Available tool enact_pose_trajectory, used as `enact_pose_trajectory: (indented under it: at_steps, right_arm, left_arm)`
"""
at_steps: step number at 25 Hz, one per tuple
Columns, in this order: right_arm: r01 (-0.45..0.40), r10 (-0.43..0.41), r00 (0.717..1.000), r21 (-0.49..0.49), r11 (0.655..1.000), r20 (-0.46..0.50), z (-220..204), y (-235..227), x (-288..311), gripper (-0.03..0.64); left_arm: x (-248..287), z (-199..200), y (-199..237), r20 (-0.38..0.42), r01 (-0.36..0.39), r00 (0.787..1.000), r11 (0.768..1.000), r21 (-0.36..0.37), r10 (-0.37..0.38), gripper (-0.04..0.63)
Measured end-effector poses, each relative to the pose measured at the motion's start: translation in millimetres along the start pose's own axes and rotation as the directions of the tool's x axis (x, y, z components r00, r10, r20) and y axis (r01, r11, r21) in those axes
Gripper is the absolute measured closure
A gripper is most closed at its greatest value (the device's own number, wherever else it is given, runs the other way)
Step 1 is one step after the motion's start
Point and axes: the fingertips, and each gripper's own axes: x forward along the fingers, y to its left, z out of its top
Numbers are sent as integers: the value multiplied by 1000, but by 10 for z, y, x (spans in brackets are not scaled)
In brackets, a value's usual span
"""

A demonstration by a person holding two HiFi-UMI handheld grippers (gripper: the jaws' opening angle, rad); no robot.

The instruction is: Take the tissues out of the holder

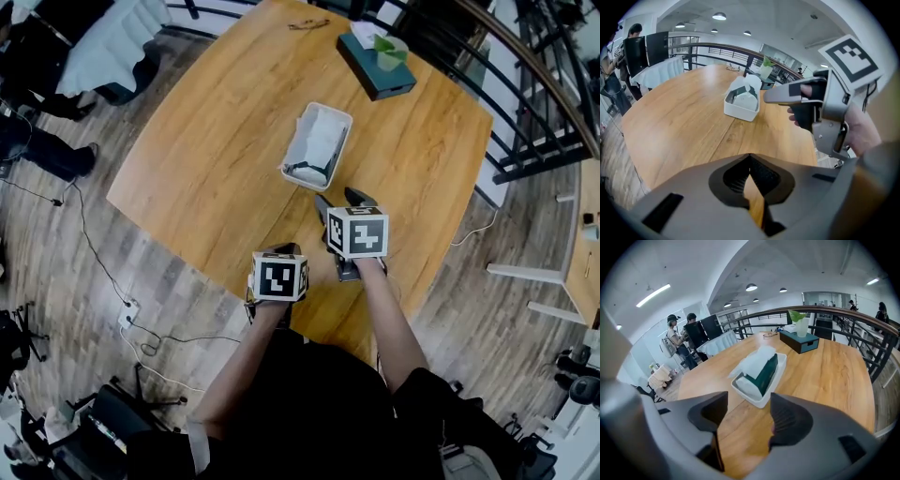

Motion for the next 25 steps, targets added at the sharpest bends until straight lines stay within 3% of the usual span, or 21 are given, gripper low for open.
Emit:
enact_pose_trajectory:
  at_steps: [5,11,18,25]
  right_arm:
    - [40,-41,999,25,999,22,373,13,386,233]
    - [73,-74,997,79,994,7,613,4,776,146]
    - [154,-145,984,87,984,-102,605,-200,1099,140]
    - [178,-158,967,85,980,-201,502,-295,1316,141]
  left_arm:
    - [42,63,217,-26,19,999,1000,-2,-19,588]
    - [151,57,384,-71,47,996,999,-6,-48,588]
    - [251,144,528,-91,70,993,997,-17,-71,588]
    - [324,169,588,-109,86,990,996,-33,-89,588]
